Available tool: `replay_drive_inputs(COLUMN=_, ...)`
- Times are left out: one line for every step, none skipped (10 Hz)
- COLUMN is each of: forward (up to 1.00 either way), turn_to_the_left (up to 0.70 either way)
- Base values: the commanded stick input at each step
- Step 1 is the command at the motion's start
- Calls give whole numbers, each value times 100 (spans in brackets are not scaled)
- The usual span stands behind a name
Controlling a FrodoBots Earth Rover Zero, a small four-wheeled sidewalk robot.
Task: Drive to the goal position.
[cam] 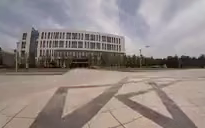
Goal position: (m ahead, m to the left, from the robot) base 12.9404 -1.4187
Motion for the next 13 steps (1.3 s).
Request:
replay_drive_inputs(forward=70, turn_to_the_left=0)
replay_drive_inputs(forward=70, turn_to_the_left=0)
replay_drive_inputs(forward=70, turn_to_the_left=0)
replay_drive_inputs(forward=70, turn_to_the_left=0)
replay_drive_inputs(forward=70, turn_to_the_left=0)
replay_drive_inputs(forward=70, turn_to_the_left=0)
replay_drive_inputs(forward=70, turn_to_the_left=0)
replay_drive_inputs(forward=70, turn_to_the_left=0)
replay_drive_inputs(forward=70, turn_to_the_left=0)
replay_drive_inputs(forward=70, turn_to_the_left=0)
replay_drive_inputs(forward=70, turn_to_the_left=0)
replay_drive_inputs(forward=70, turn_to_the_left=0)
replay_drive_inputs(forward=70, turn_to_the_left=0)
